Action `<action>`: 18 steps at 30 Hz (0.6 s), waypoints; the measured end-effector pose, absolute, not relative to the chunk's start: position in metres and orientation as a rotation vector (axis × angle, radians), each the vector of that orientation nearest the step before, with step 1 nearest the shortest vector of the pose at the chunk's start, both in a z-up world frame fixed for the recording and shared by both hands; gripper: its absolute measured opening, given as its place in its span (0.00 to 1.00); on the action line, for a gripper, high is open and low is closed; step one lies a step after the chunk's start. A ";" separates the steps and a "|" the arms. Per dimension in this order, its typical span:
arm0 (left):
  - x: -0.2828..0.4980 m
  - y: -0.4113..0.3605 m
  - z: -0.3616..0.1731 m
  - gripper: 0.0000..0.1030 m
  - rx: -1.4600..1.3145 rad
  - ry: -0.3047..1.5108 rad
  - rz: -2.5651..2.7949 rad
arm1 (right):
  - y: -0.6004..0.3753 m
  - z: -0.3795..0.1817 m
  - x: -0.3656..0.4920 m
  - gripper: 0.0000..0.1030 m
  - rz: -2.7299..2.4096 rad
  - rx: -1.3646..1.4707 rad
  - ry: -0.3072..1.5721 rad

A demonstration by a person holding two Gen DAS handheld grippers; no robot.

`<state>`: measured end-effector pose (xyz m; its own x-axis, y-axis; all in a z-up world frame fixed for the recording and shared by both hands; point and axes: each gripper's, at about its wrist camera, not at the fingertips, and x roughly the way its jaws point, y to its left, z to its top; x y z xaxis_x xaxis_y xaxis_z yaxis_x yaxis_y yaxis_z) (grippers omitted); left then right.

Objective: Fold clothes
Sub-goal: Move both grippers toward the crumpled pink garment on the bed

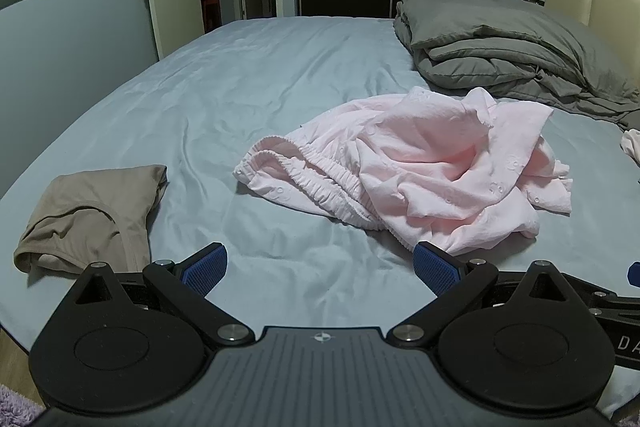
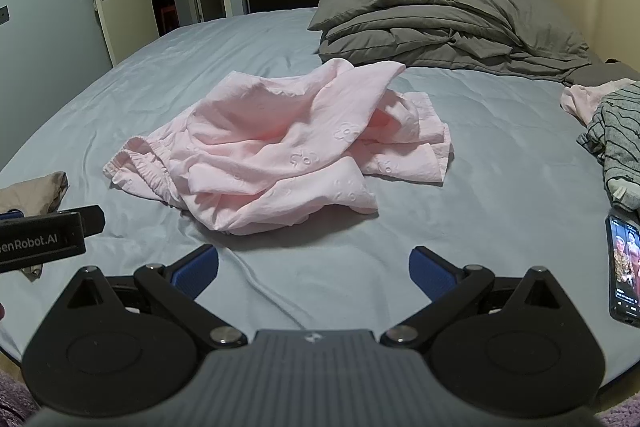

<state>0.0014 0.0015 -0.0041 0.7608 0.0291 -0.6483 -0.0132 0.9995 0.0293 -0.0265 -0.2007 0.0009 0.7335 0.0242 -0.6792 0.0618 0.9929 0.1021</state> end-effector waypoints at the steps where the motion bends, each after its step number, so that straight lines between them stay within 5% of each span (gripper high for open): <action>1: 0.001 0.001 -0.004 0.99 0.024 0.707 0.023 | -0.200 0.000 -0.027 1.00 -0.021 0.121 0.748; 18: 0.001 -0.002 -0.003 0.99 0.028 0.719 0.021 | -0.200 -0.001 -0.027 1.00 -0.021 0.120 0.747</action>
<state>0.0011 -0.0017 -0.0030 0.7526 0.0284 -0.6579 -0.0092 0.9994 0.0327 -0.0268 -0.2004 -0.0006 0.7338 0.0238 -0.6789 0.0614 0.9930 0.1012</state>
